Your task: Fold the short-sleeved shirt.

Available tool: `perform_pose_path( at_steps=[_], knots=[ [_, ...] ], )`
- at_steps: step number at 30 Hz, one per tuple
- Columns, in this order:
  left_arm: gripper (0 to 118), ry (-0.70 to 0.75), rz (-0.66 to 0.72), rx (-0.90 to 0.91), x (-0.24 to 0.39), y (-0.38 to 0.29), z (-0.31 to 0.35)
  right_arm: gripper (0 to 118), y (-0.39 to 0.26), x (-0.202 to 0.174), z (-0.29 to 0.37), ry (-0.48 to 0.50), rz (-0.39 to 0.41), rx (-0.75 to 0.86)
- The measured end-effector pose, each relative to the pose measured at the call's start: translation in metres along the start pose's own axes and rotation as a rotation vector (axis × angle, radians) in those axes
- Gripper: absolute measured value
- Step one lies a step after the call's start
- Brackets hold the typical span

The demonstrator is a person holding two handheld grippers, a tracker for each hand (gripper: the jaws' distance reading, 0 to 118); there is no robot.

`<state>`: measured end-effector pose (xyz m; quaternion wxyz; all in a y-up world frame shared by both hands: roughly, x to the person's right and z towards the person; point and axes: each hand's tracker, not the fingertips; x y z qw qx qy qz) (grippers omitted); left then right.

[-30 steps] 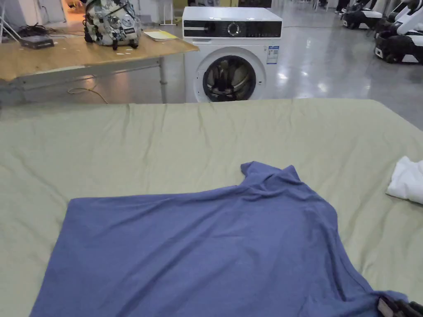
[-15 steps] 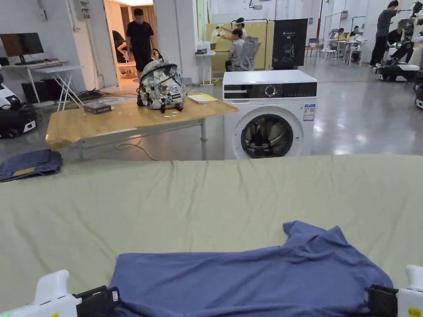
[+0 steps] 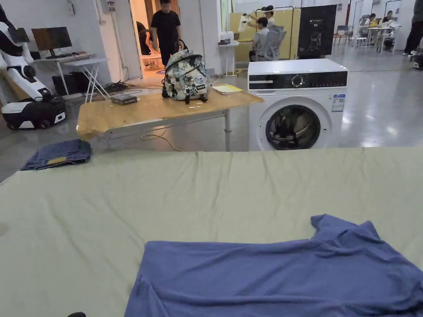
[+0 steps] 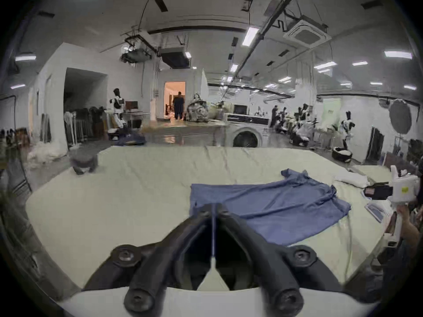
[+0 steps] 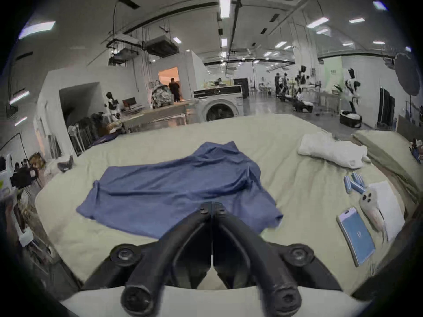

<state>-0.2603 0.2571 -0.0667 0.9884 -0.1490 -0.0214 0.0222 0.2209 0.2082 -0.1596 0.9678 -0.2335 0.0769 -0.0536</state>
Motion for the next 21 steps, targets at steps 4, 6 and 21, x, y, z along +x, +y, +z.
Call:
perform_pose_path(
  at_steps=[4,6,21],
  knots=[
    [0,0.0,0.024,-0.049,0.002,-0.015,0.007,0,-0.016,-0.009,0.011,0.004,0.025,-0.03],
    [0,-0.021,0.054,-0.093,-0.009,-0.022,-0.002,0,-0.019,-0.01,0.012,0.009,0.028,-0.04],
    [101,-0.037,0.254,-0.499,-0.076,-0.087,-0.185,0,-0.035,0.018,0.019,0.009,-0.073,-0.092]
  ],
)
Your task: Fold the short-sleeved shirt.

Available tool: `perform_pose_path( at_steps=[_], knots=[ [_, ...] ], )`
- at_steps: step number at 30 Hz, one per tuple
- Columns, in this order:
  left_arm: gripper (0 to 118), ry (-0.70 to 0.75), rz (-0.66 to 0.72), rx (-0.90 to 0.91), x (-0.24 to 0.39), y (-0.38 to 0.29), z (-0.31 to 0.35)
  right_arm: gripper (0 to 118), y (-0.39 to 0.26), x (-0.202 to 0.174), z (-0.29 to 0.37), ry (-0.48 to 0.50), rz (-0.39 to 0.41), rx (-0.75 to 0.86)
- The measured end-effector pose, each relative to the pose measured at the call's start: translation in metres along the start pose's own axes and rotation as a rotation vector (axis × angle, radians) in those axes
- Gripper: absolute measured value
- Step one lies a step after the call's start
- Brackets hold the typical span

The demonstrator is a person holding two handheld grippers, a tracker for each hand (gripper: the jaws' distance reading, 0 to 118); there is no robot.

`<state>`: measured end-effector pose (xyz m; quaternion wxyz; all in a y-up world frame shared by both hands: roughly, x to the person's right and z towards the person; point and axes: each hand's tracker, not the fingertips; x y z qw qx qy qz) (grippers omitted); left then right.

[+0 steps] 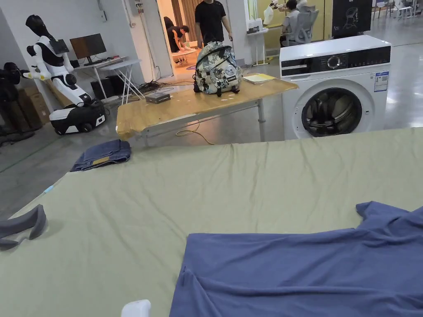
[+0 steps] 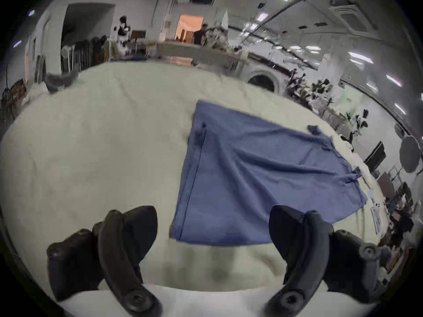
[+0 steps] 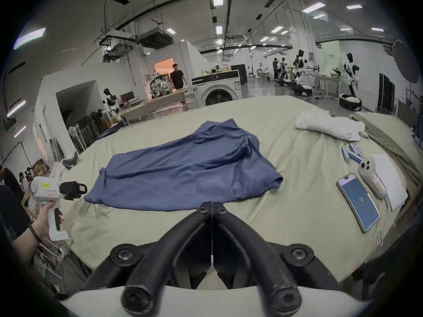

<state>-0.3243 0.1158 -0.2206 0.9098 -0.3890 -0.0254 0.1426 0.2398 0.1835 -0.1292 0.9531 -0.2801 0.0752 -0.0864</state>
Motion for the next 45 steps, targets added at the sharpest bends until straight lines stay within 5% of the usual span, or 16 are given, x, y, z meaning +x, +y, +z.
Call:
perform_pose_path(
  at_steps=[1,4,8,13,17,19,24,25,26,27,29,36,40,45],
  knots=[
    [99,0.003,-0.015,-0.039,0.001,0.0,-0.01,0,-0.001,0.003,0.0,-0.01,-0.003,-0.001],
    [60,0.206,-0.09,-0.095,0.013,-0.003,-0.022,0,-0.004,0.009,0.002,-0.037,-0.009,-0.011],
    [15,0.197,-0.189,-0.075,0.046,-0.004,-0.014,0,-0.006,0.021,0.0,-0.056,-0.04,-0.025],
    [7,0.225,-0.229,-0.099,0.061,-0.008,-0.031,3,0.004,0.029,-0.02,-0.101,-0.047,-0.043],
    [7,0.163,-0.18,-0.098,0.046,-0.009,-0.027,47,0.022,0.053,-0.071,-0.089,-0.069,-0.069],
    [7,0.136,-0.16,-0.094,0.042,-0.008,-0.022,88,0.031,0.062,-0.101,-0.124,-0.098,-0.073],
    [7,0.121,-0.125,-0.106,0.035,-0.005,-0.024,86,0.036,0.086,-0.185,-0.242,-0.194,-0.282],
    [7,0.118,-0.133,-0.109,0.037,-0.005,-0.024,68,0.031,0.089,-0.193,-0.228,-0.214,-0.334],
    [7,0.12,-0.14,-0.113,0.037,-0.005,-0.024,57,0.031,0.083,-0.186,-0.339,-0.113,-0.298],
    [7,0.118,-0.142,-0.115,0.036,-0.005,-0.025,49,0.034,0.079,-0.177,-0.282,-0.097,-0.245],
    [6,0.109,-0.126,-0.106,0.035,-0.004,-0.021,9,0.036,0.076,-0.169,-0.245,-0.115,-0.252],
    [5,-0.031,-0.023,0.041,0.018,0.003,0.054,7,0.04,0.062,-0.105,-0.259,-0.137,-0.122],
    [4,0.003,-0.086,0.063,0.03,-0.005,0.106,7,0.023,0.051,-0.062,-0.262,-0.056,-0.098],
    [4,0.002,-0.042,-0.019,0.015,-0.065,0.145,7,-0.016,0.048,0.008,-0.279,-0.136,-0.152]
  ],
)
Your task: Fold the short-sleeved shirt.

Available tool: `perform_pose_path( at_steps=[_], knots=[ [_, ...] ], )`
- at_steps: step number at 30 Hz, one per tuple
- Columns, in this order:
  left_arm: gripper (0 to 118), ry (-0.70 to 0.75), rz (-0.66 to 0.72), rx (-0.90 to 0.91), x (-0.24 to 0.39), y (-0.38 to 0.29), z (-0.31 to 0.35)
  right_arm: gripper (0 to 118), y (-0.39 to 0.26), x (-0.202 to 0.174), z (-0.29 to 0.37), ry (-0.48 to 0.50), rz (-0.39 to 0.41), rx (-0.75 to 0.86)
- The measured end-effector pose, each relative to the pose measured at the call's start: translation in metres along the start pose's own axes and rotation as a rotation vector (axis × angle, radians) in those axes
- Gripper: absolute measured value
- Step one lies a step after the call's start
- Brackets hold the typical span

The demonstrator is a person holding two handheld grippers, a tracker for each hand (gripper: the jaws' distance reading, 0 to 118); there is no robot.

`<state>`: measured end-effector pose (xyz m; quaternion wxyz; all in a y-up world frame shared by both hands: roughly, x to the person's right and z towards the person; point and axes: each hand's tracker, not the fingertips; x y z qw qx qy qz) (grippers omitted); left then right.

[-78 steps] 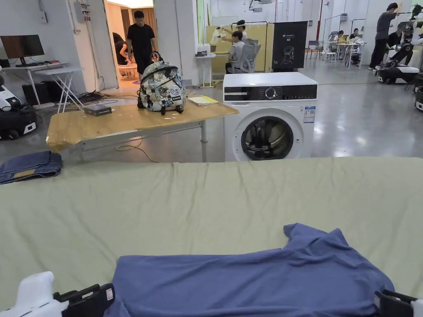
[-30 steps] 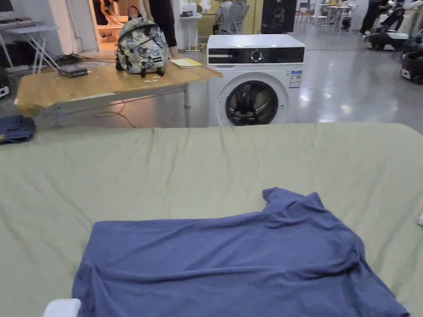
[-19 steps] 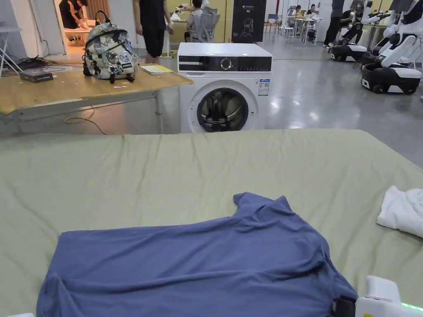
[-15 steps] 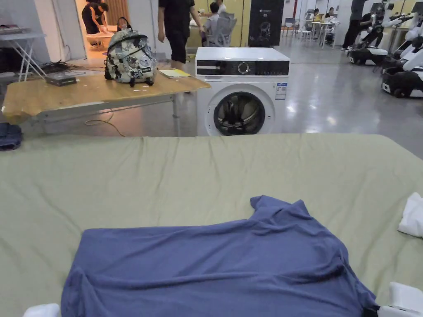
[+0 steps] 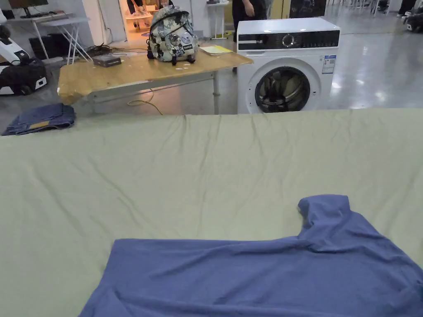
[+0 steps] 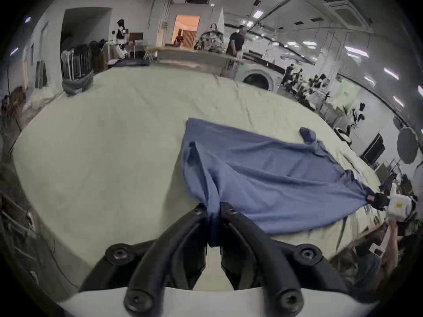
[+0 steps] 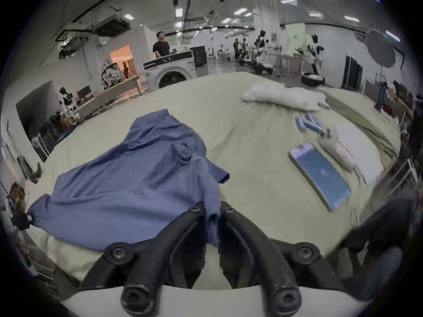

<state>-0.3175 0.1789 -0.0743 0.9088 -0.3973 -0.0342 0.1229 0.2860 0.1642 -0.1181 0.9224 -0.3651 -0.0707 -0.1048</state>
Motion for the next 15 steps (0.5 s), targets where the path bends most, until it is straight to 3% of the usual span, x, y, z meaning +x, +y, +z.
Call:
perform_pose_path(
  at_steps=[5,6,8,9,12,15],
  knots=[
    [6,-0.039,-0.034,0.006,-0.002,-0.048,0.006,8,-0.042,0.021,0.013,0.017,-0.034,-0.037],
    [14,-0.012,-0.037,0.023,-0.002,-0.049,0.005,13,-0.046,0.023,0.011,0.026,-0.047,-0.047],
    [49,0.011,-0.055,0.036,-0.002,-0.05,0.009,54,-0.049,0.026,0.017,0.015,-0.076,-0.029],
    [64,0.0,-0.053,0.087,-0.001,-0.046,0.015,68,-0.048,0.026,0.024,0.011,-0.09,0.024],
    [61,0.006,-0.036,0.241,0.014,-0.033,0.04,70,-0.034,0.022,0.046,0.058,-0.087,0.132],
    [61,0.023,-0.077,0.344,0.039,-0.016,0.06,70,-0.011,0.004,0.064,0.141,0.013,0.206]
  ],
)
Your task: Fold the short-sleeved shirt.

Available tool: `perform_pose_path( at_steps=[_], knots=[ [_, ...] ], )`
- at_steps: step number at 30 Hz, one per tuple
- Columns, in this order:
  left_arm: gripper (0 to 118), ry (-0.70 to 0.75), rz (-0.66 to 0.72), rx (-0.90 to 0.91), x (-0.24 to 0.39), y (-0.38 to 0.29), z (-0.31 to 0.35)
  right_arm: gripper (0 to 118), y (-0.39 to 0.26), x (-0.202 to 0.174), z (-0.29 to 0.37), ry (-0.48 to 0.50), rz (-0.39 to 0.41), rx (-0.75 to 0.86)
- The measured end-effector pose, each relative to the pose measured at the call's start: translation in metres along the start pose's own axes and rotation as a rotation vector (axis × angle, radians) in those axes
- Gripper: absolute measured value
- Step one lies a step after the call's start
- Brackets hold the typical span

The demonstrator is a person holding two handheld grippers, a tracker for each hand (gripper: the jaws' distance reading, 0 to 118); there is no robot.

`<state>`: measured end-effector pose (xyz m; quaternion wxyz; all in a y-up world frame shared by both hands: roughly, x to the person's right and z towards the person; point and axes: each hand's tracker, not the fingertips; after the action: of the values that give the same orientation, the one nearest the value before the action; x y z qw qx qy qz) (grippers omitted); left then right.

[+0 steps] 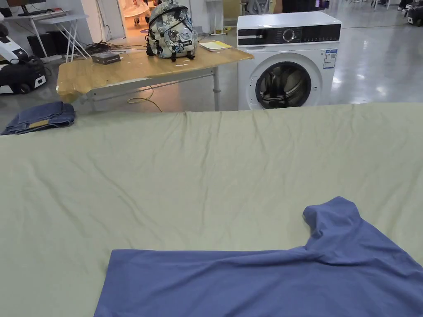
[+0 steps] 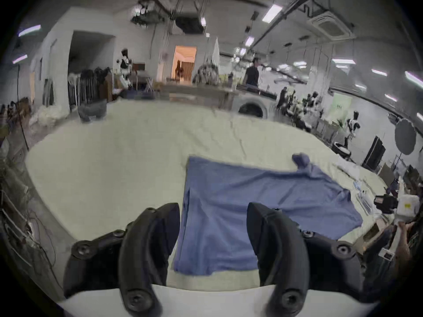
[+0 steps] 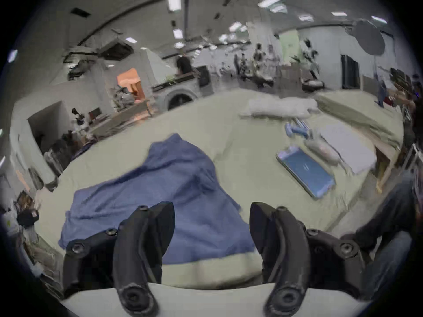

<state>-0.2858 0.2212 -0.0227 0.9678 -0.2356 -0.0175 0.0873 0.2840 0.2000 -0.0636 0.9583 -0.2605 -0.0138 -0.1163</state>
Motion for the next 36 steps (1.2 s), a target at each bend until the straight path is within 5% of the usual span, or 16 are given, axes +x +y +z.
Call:
perform_pose_path(
  at_steps=[3,5,6,9,16,17,18,19,25,27,29,30,31,34,35,36],
  knots=[
    [54,-0.016,-0.052,0.09,0.023,0.021,0.008,60,0.018,-0.037,-0.002,0.046,0.111,0.036],
    [13,-0.009,-0.068,0.111,0.038,0.032,0.011,13,0.024,-0.06,-0.007,0.078,0.157,0.054],
    [0,-0.014,-0.079,0.109,0.043,0.036,0.01,0,0.025,-0.07,-0.012,0.073,0.184,0.053],
    [0,-0.028,-0.101,0.128,0.051,0.044,0.007,0,0.023,-0.09,-0.022,0.128,0.249,0.067],
    [2,-0.13,0.031,-0.071,-0.012,0.086,-0.094,0,0.013,-0.104,-0.04,0.218,0.237,0.015],
    [6,-0.114,-0.002,-0.123,-0.023,0.092,-0.12,0,0.01,-0.104,-0.04,0.22,0.239,0.014],
    [24,-0.08,-0.016,-0.184,-0.035,0.096,-0.148,0,0.008,-0.102,-0.04,0.224,0.235,0.002],
    [59,-0.058,-0.014,-0.239,-0.044,0.098,-0.172,0,0.005,-0.101,-0.039,0.23,0.229,-0.011],
    [65,0.012,-0.063,-0.458,-0.075,0.084,-0.301,0,-0.008,-0.073,-0.036,0.191,0.185,-0.087],
    [62,0.063,-0.008,-0.55,-0.083,0.076,-0.328,0,-0.012,-0.059,-0.035,0.154,0.162,-0.106],
    [13,0.053,0.013,-0.547,-0.078,0.072,-0.331,0,-0.013,-0.048,-0.034,0.121,0.151,-0.12],
    [0,-0.014,0.008,-0.522,-0.071,0.071,-0.33,0,-0.012,-0.042,-0.036,0.105,0.143,-0.125],
    [0,0.094,-0.079,-0.532,-0.059,0.07,-0.334,0,-0.007,-0.04,-0.04,0.102,0.137,-0.131],
    [0,0.094,-0.17,-0.573,-0.041,0.066,-0.338,1,0.022,-0.031,-0.07,0.101,0.108,-0.14],
    [0,0.086,-0.161,-0.591,-0.042,0.068,-0.341,15,0.038,-0.029,-0.085,0.109,0.105,-0.142],
    [0,0.081,-0.158,-0.602,-0.048,0.069,-0.341,43,0.057,-0.031,-0.106,0.108,0.109,-0.159]
  ],
)
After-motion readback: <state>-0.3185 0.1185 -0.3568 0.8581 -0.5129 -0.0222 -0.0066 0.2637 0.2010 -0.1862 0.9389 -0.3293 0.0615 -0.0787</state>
